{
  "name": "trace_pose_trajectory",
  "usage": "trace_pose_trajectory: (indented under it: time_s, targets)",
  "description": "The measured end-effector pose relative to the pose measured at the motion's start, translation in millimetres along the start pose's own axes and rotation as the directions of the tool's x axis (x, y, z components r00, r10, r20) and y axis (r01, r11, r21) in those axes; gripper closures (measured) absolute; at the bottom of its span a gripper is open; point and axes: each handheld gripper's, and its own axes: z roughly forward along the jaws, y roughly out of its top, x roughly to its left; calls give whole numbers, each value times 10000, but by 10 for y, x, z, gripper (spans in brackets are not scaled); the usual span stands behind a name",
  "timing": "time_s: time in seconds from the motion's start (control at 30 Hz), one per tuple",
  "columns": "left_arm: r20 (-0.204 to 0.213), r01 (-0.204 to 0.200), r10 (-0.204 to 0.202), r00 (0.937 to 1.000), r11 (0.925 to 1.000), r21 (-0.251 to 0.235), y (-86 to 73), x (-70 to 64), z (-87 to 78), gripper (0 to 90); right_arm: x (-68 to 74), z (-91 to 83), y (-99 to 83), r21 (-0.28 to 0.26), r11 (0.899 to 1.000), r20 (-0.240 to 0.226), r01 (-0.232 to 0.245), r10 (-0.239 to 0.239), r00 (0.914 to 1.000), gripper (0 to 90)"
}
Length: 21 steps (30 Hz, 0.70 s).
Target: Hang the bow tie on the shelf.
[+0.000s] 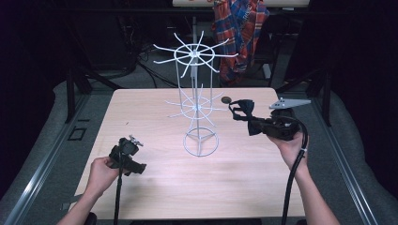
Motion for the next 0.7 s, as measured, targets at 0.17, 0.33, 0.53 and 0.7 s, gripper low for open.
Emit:
trace_pose_trajectory:
  time_s: [0.17,0.33,0.53,0.7]
  targets:
    - [-47,6,-6,10000,10000,-56,1,-8,3,188,19,32,8,81,10000,-53,7,-7,10000,819]
    - [-62,-16,16,10000,10000,-9,5,-6,5,188,34,87,17,240,9997,-114,46,-43,9999,819]
    - [-45,1,-1,10000,10000,-39,0,-5,3,188,72,171,22,434,9990,-240,111,-100,9997,818]
    - [-16,-5,5,10000,10000,-47,1,-9,0,188,105,219,25,561,9983,-290,161,-145,9995,818]
